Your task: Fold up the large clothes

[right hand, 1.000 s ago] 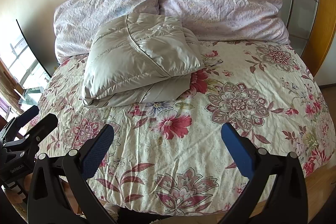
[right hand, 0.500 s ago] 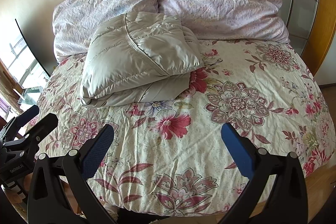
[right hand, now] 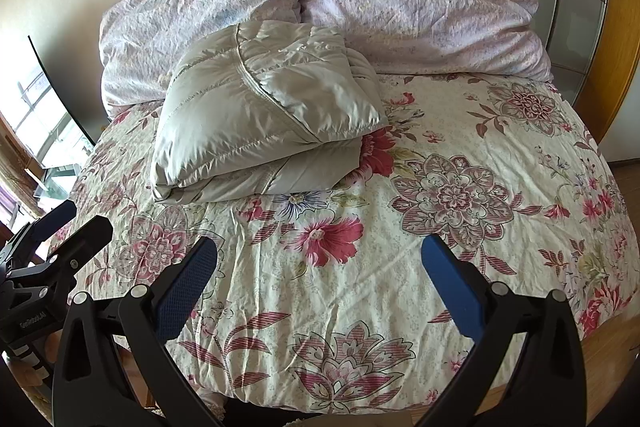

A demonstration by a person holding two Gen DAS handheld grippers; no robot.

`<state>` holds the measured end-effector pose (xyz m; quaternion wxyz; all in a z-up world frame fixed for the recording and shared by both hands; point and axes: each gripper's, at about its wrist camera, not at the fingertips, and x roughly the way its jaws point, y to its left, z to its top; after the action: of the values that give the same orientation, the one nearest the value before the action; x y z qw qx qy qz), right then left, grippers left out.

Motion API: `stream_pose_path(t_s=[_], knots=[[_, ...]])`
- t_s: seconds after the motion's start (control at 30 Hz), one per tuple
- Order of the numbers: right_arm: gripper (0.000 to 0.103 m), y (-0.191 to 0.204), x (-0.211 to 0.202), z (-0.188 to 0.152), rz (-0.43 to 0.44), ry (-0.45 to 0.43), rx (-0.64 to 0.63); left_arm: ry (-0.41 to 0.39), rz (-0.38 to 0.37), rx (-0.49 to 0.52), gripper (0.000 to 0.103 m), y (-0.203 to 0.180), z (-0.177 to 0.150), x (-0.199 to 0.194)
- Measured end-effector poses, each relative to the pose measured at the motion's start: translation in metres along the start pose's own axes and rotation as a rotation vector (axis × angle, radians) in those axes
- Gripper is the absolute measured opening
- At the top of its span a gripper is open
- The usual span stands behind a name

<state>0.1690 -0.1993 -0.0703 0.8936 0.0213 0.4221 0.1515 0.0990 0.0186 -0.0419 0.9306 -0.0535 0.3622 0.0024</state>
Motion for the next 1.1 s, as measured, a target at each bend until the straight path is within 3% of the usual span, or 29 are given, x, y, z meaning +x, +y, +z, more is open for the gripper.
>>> stream_pose_path(t_s=[1.1], knots=[[0.102,0.0026,0.0043,-0.0006,0.004,0.005,-0.006,-0.005,0.018,-0.009,0.101,0.002,0.0006,-0.0003]])
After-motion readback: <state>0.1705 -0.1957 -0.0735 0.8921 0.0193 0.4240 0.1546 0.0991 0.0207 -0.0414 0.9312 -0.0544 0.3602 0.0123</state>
